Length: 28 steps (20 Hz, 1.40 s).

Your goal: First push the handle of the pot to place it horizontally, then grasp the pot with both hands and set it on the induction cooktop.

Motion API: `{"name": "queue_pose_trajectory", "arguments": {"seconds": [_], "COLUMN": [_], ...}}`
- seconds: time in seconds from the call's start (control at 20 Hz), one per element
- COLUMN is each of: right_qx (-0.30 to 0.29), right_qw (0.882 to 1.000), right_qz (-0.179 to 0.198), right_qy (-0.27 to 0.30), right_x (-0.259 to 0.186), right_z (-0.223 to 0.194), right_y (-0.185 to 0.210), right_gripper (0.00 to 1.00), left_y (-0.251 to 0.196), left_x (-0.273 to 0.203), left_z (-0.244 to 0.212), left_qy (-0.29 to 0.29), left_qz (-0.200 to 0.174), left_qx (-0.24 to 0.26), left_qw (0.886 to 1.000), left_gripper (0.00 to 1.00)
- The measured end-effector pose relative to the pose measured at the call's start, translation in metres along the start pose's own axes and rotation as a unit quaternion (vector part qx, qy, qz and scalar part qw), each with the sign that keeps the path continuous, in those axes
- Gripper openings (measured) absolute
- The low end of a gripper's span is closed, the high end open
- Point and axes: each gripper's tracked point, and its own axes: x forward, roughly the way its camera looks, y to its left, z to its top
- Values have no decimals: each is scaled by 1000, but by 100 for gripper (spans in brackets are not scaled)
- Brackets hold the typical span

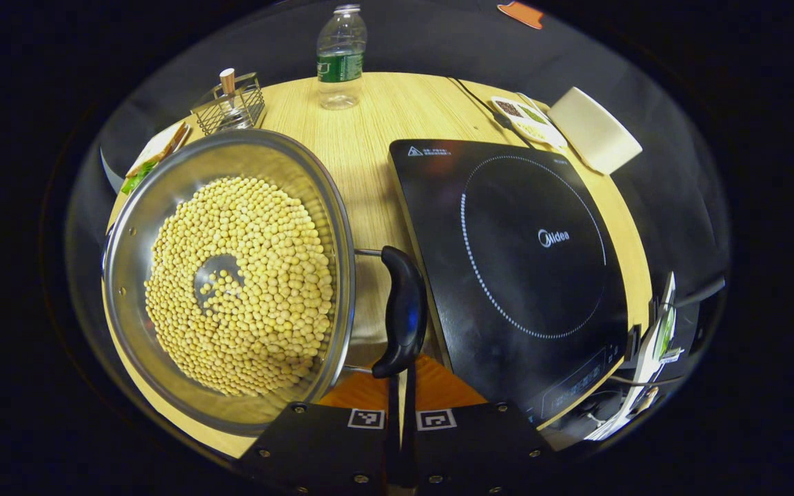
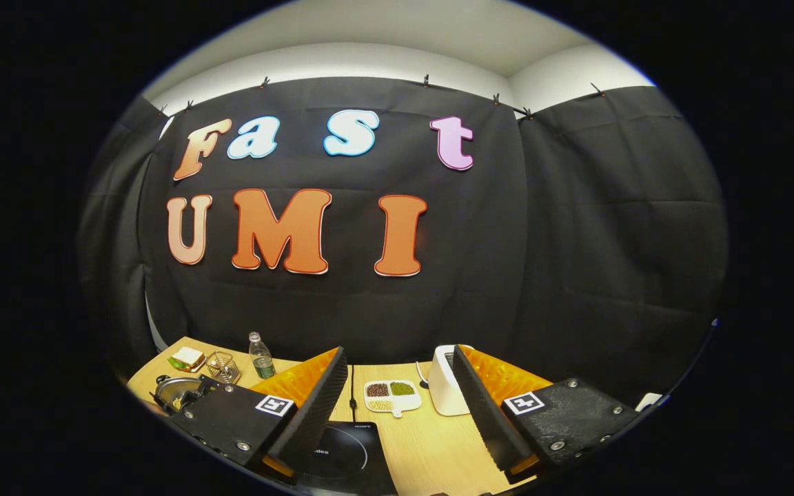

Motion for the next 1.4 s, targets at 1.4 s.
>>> {"name": "queue_pose_trajectory", "arguments": {"seconds": [1.4], "right_qx": [-18], "right_qw": [988], "right_qz": [100], "right_qy": [120], "right_x": [-3], "right_z": [-82], "right_y": [88], "right_gripper": [96], "left_y": [18], "left_x": [-34], "left_z": [53], "left_qy": [-76], "left_qz": [-19], "left_qx": [-26], "left_qw": [997], "left_gripper": [2]}}
